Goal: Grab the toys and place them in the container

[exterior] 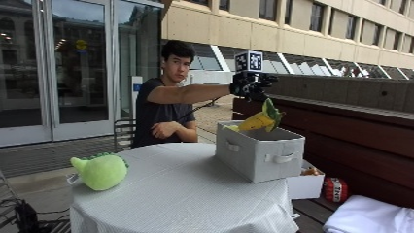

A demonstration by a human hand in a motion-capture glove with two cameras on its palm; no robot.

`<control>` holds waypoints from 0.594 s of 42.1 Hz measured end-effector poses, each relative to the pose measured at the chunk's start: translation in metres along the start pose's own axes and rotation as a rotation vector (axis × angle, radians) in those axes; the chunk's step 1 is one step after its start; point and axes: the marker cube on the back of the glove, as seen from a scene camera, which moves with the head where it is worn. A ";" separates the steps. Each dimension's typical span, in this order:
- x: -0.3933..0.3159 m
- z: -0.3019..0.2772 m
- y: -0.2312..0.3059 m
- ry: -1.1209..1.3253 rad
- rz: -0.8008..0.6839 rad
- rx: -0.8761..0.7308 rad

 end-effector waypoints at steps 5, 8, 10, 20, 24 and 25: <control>0.012 0.004 0.003 0.014 -0.011 0.007; 0.022 0.001 0.010 0.013 -0.021 0.007; 0.032 -0.001 0.013 0.015 -0.022 0.009; 0.135 -0.016 0.029 0.072 0.062 0.061; 0.186 -0.018 0.033 0.088 0.104 0.085; 0.201 -0.018 0.034 0.093 0.120 0.092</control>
